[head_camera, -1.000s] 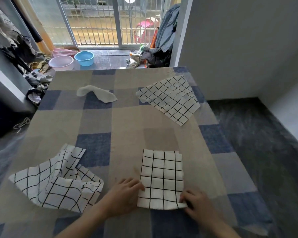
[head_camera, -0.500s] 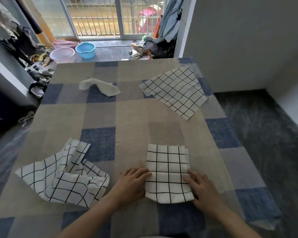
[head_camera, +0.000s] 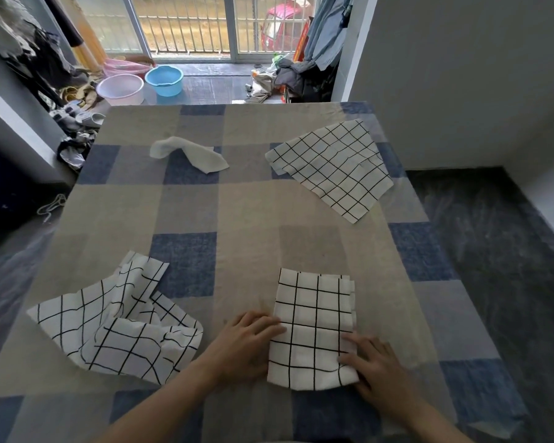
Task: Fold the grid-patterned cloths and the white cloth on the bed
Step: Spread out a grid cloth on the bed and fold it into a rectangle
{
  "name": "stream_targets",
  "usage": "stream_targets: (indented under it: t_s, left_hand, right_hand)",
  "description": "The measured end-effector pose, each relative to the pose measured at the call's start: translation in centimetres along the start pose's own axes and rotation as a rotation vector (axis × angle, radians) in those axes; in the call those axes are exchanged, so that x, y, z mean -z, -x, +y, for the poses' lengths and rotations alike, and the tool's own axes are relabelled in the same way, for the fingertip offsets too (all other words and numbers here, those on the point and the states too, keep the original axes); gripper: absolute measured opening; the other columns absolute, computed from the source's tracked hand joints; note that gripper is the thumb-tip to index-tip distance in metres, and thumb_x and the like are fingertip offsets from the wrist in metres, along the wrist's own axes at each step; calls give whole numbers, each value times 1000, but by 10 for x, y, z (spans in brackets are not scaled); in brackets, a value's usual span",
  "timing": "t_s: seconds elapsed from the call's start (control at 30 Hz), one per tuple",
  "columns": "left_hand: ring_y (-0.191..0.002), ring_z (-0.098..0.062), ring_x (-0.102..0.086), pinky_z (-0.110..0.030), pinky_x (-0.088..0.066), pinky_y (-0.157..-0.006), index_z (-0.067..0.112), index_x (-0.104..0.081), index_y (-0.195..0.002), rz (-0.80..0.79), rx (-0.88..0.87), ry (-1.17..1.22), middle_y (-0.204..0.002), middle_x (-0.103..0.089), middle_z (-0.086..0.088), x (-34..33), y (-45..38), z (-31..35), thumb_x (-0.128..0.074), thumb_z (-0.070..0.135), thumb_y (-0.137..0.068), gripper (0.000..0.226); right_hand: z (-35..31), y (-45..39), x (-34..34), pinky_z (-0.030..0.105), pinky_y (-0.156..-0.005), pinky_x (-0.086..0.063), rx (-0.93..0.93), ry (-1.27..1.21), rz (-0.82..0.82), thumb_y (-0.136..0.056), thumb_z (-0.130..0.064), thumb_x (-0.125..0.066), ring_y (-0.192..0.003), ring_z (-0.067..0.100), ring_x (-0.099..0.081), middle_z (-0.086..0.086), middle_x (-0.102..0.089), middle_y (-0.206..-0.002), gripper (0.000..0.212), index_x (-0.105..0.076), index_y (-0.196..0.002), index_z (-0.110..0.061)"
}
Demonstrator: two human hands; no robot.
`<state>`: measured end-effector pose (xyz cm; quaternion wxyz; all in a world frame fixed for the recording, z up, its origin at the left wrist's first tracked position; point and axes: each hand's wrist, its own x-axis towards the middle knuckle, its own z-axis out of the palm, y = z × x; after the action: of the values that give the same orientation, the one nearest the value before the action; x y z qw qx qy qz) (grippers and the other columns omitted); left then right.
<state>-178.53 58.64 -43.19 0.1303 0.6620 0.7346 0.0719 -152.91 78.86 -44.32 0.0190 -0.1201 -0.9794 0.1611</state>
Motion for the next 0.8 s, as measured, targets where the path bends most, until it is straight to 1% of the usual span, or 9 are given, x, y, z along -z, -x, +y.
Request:
stream_targets:
  t_s: [0.1, 0.2, 0.3, 0.4, 0.47, 0.57, 0.7, 0.73, 0.8]
  left_hand:
    - [-114, -10, -56, -30, -51, -86, 40, -52, -123, 38, 30, 42, -131, -55, 21, -3, -1, -1, -48, 55, -77, 49]
    - [-112, -9, -55, -29, -52, -87, 41, -61, -106, 89, 44, 97, -128, -58, 25, -5, -3, -5, -51, 49, -85, 25]
    - [-110, -9, -56, -30, -52, -87, 38, -63, -102, 112, 43, 127, -125, -60, 24, -5, -7, -8, -53, 47, -87, 20]
    - [-107, -11, -56, -29, -52, -84, 36, -60, -111, 98, 44, 134, -122, -62, 22, -2, -11, -8, -53, 50, -83, 32]
    - [-103, -12, -57, -28, -53, -80, 36, -61, -111, 111, 56, 135, -117, -64, 22, -3, -14, -8, -55, 49, -81, 34]
    - [-97, -10, -57, -30, -53, -77, 36, -64, -109, 116, 98, 234, -108, -69, 20, -9, -17, -15, -59, 42, -82, 28]
    - [-84, -7, -53, -31, -50, -68, 29, -66, -91, 144, 193, 364, -80, -67, 12, 1, -25, -13, -56, 43, -87, 18]
    - [-79, -4, -51, -27, -48, -67, 26, -66, -87, 168, 251, 399, -76, -63, 10, 4, -28, -10, -58, 41, -87, 17]
    - [-72, 5, -46, -9, -37, -64, 25, -64, -86, 179, 364, 457, -75, -59, 14, 6, -34, -7, -64, 36, -88, 12]
  right_hand:
    - [-2, 3, -4, 30, -75, -43, 31, -25, 60, -68, -28, -63, -109, 19, -53, -5, -51, -129, 31, -60, -99, -31]
    - [0, 4, -5, 31, -80, -45, -15, -7, 45, -71, -41, -64, -116, 17, -47, -2, -49, -136, 48, -60, -118, -30]
    - [4, 0, -4, 31, -80, -45, -93, -3, -3, -72, -48, -61, -119, 13, -43, -6, -45, -142, 54, -58, -124, -32]
    - [6, -9, -4, 28, -86, -44, -150, -92, 38, -81, -39, -53, -115, 11, -46, -9, -54, -133, 30, -65, -108, -32]
    - [7, -16, -3, 19, -90, -40, -225, -252, 92, -87, -36, -51, -107, 8, -51, -13, -60, -118, 21, -69, -94, -28]
    - [8, -28, 4, 10, -77, -39, -374, -437, 92, -94, -29, -57, -85, 1, -56, -20, -62, -91, 12, -63, -84, -32]
    - [11, -37, 7, 27, -58, -40, -569, -546, 129, -94, -24, -59, -62, 7, -54, -5, -58, -64, 26, -59, -69, -26]
    - [12, -39, 7, 28, -57, -40, -605, -548, 131, -94, -26, -59, -61, 10, -54, -4, -58, -62, 27, -58, -68, -23]
    - [13, -44, 5, 31, -60, -42, -644, -480, 123, -93, -28, -59, -66, 13, -53, -5, -55, -67, 27, -57, -67, -21]
